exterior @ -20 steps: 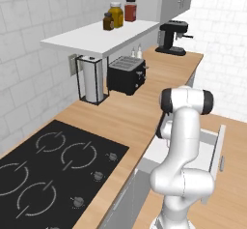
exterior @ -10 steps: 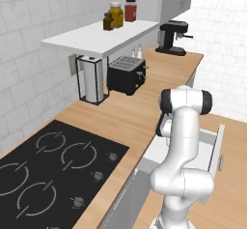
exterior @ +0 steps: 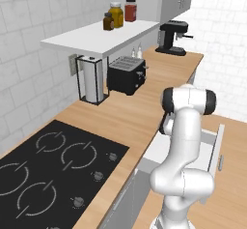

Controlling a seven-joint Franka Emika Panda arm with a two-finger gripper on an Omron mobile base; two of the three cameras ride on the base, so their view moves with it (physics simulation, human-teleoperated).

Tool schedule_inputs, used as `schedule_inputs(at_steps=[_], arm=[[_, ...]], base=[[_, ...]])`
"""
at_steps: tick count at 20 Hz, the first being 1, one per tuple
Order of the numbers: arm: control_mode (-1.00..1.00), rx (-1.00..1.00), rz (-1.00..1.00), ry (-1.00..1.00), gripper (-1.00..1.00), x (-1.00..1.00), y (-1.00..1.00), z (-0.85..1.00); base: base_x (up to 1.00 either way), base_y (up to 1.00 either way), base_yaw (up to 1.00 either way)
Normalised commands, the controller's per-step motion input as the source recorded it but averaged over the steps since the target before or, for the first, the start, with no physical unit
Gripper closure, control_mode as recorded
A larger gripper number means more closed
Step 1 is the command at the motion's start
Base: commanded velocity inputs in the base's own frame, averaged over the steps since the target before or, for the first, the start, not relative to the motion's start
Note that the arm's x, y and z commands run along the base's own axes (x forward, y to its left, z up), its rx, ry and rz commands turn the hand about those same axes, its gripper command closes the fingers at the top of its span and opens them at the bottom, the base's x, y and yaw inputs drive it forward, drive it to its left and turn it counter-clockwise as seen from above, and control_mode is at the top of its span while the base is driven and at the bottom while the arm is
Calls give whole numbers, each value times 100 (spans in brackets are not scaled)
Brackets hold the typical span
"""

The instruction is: Take a straw from the drawer in front and place it inside the glass cup on the dining counter.

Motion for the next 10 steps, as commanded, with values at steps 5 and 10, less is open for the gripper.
schedule_inputs(at_steps=[5,10], arm=[[-100,0,0,-11,100,-55,-25,74],[-100,0,0,-13,100,-48,-26,99]], base=[[0,0,0],[0,0,0]])
